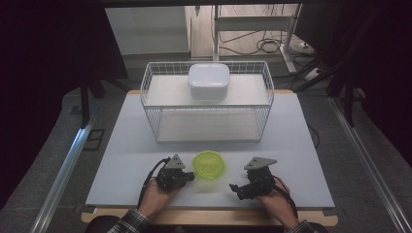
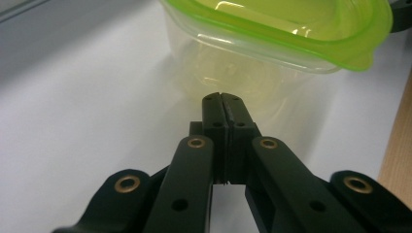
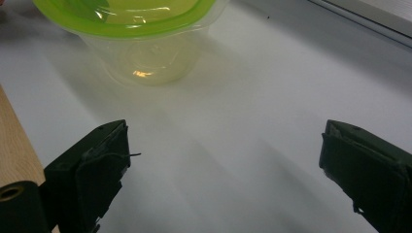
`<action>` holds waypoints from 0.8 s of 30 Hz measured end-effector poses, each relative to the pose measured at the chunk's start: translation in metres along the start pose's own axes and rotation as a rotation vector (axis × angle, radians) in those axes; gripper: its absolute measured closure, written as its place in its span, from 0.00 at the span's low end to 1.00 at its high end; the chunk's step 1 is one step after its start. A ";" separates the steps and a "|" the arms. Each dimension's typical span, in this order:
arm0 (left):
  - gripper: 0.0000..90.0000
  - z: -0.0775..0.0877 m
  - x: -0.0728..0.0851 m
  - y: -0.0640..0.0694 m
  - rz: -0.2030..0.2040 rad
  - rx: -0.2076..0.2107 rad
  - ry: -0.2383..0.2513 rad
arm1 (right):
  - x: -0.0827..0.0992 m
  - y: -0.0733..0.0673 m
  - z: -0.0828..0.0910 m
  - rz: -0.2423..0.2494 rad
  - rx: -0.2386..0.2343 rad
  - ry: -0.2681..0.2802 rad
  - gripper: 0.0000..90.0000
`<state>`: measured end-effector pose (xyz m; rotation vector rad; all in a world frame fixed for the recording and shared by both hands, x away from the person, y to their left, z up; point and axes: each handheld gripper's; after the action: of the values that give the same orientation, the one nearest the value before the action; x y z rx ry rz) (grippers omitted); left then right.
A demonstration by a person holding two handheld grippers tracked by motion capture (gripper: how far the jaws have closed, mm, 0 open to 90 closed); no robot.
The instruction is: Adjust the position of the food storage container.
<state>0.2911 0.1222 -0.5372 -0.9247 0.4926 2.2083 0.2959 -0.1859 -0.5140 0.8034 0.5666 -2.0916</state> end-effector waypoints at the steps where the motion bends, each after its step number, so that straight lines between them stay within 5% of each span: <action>1: 1.00 -0.002 -0.001 0.003 -0.008 0.006 -0.004 | 0.000 0.000 0.000 0.003 0.000 -0.001 0.05; 11: 0.87 0.007 -0.002 0.005 -0.014 -0.021 0.003 | 0.000 -0.001 0.000 0.006 -0.007 -0.006 0.05; 17: 0.63 0.026 0.001 0.006 -0.028 -0.095 0.040 | 0.000 -0.001 0.001 0.003 -0.013 -0.004 0.05; 21: 0.42 0.036 0.003 0.007 -0.021 -0.095 0.062 | -0.001 -0.001 0.002 0.003 -0.020 0.001 0.05; 24: 0.36 0.042 0.005 0.008 -0.013 -0.095 0.080 | -0.001 0.000 0.002 0.005 -0.021 0.006 0.05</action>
<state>0.2633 0.1429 -0.5118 -1.0668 0.4201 2.2055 0.2952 -0.1868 -0.5121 0.7989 0.5890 -2.0758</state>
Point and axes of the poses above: each handheld gripper's, and its own axes: z roughly backward along the jaws, x roughly out of its underside, y roughly to its right, and after that the axes turned 7 degrees about -x, right-handed
